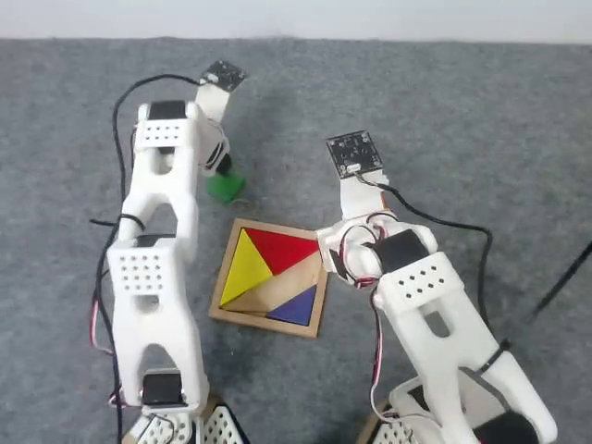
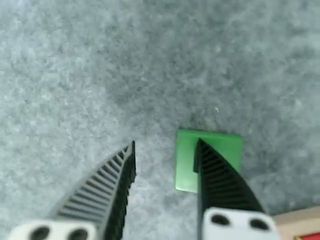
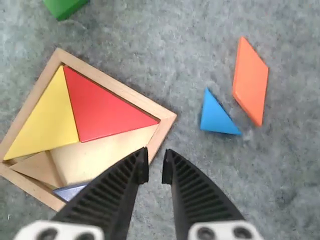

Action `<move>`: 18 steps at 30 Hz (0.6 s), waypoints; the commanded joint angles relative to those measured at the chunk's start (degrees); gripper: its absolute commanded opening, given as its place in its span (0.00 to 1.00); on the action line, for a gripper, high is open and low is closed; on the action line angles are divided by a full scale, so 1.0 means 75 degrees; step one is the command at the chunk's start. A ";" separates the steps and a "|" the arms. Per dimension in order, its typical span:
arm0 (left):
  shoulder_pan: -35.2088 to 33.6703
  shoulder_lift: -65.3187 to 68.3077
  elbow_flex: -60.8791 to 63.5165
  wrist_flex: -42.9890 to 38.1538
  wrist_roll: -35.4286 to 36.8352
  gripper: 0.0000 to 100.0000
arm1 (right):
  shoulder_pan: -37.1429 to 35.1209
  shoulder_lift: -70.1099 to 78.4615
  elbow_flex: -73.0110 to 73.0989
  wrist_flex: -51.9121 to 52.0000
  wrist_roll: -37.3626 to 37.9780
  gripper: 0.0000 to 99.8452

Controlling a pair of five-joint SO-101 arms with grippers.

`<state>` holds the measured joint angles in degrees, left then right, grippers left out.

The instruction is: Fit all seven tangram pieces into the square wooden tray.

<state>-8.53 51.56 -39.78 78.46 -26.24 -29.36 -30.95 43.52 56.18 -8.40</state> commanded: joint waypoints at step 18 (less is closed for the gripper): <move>0.0375 -0.0856 -0.0779 0.2801 0.0387 0.22 | 0.0533 0.1166 -0.0949 -0.0088 0.0105 0.06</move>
<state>-7.38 54.29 -52.53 98.42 -23.43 -27.25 -21.80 40.88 56.18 -8.31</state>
